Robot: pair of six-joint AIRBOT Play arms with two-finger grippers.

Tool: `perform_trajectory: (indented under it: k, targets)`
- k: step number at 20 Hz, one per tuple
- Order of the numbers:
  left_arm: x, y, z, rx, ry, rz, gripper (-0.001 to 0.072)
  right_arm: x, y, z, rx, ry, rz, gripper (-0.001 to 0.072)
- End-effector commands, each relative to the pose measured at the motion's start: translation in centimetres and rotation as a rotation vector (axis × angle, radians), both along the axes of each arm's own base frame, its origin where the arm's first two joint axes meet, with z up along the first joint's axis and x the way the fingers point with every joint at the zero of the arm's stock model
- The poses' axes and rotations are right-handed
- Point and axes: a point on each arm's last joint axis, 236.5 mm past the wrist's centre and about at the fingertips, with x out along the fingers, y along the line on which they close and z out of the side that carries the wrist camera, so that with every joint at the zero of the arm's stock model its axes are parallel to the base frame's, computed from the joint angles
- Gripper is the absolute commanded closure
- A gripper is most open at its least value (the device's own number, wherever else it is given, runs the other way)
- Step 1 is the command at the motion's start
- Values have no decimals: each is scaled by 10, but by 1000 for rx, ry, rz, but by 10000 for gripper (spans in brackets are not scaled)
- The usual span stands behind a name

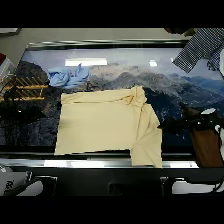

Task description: Fold the clothes and pants, and hang the long-sleeved shirts on hangers.

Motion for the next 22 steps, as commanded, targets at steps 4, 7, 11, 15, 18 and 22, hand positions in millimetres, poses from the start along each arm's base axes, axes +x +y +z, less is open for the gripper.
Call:
perform_trajectory:
  k: [4,7,11,15,18,22]
  targets:
    - [-26,-3,-9,-23,73,-28,307,-9,8,-9,32,7,13,530]
    - [-60,16,-26,-48,115,70,308,-6,7,-9,28,-17,19,685]
    - [-118,12,-58,-145,257,166,308,-6,8,-9,31,-14,18,685]
    - [-148,-9,-84,-203,355,168,309,-3,10,-6,45,-19,4,685]
    - [-159,-23,-92,-246,378,149,309,-2,11,-6,48,-21,1,685]
    - [-158,-37,-96,-305,367,175,309,-2,11,-5,48,-22,1,685]
